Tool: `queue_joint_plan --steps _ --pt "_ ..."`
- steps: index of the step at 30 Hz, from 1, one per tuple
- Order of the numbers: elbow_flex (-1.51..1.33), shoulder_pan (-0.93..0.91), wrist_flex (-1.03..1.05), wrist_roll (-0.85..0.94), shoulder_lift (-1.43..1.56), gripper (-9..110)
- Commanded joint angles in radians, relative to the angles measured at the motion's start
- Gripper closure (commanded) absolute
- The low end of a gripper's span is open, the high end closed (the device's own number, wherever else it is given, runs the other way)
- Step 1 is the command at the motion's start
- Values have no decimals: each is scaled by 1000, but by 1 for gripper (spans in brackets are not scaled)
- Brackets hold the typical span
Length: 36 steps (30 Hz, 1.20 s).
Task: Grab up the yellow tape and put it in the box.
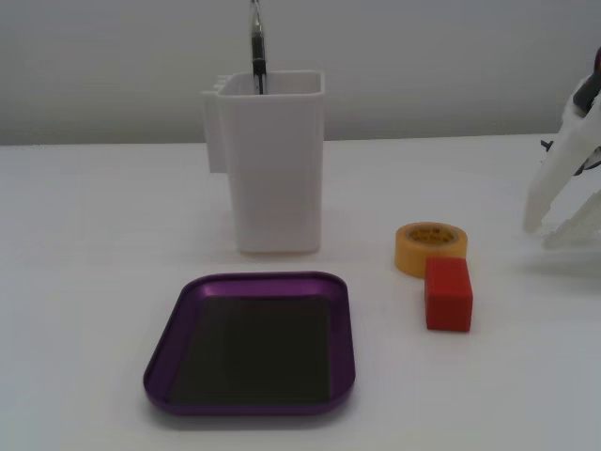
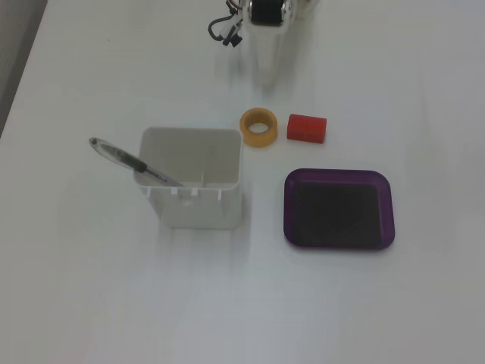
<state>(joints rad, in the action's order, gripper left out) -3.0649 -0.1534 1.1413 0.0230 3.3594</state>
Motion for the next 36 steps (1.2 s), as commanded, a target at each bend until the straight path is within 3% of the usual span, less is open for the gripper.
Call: queue_joint_plan --steps 1,23,31,36 --pt "-3 17 -5 3 83 98" --pt "8 3 -11 12 83 98" --pt "235 0 -83 6 51 98" --pt "370 -35 -94 11 -222 98"
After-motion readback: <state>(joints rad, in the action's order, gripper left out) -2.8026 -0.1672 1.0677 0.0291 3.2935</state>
